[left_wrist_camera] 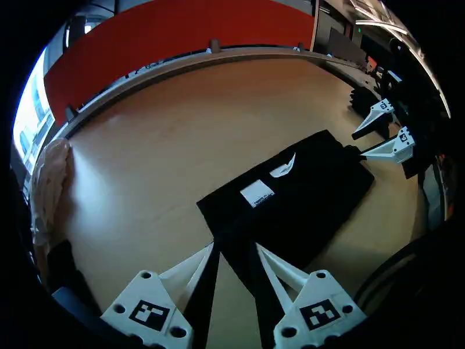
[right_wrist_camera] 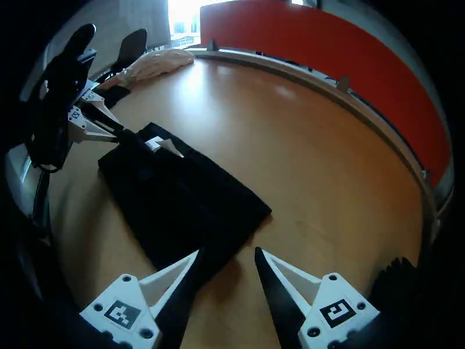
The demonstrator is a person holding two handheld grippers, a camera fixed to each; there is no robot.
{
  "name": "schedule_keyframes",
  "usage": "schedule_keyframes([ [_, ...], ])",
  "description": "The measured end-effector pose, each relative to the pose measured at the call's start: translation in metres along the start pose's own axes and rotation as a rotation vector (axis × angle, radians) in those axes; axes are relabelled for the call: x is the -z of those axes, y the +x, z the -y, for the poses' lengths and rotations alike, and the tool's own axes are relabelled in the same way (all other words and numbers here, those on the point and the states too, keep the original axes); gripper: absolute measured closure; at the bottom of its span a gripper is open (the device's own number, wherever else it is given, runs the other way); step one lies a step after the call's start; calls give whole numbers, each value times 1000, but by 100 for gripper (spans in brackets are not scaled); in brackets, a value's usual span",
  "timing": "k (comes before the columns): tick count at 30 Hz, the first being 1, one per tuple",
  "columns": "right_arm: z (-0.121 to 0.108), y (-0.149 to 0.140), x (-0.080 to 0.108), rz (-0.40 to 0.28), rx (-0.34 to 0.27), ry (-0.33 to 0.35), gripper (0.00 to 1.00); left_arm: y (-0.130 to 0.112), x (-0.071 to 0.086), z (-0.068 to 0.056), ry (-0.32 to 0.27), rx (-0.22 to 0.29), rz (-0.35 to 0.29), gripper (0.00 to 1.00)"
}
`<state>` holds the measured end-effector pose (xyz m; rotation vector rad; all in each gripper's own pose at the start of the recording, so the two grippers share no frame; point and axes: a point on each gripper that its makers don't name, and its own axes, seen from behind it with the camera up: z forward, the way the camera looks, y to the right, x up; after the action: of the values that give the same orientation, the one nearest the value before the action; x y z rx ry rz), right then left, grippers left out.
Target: Fold towel
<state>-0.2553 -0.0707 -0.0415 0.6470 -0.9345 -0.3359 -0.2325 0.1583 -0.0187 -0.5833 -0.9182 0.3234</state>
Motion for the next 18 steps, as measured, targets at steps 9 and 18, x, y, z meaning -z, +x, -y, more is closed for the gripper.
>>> schedule_keyframes([
  [9,-16,10,-6,-18,0,-44,33,9,-1,15,29,10,-7,65],
  [18,-34,24,-10,-33,10,-84,33,22,-5,31,63,5,-19,65],
])
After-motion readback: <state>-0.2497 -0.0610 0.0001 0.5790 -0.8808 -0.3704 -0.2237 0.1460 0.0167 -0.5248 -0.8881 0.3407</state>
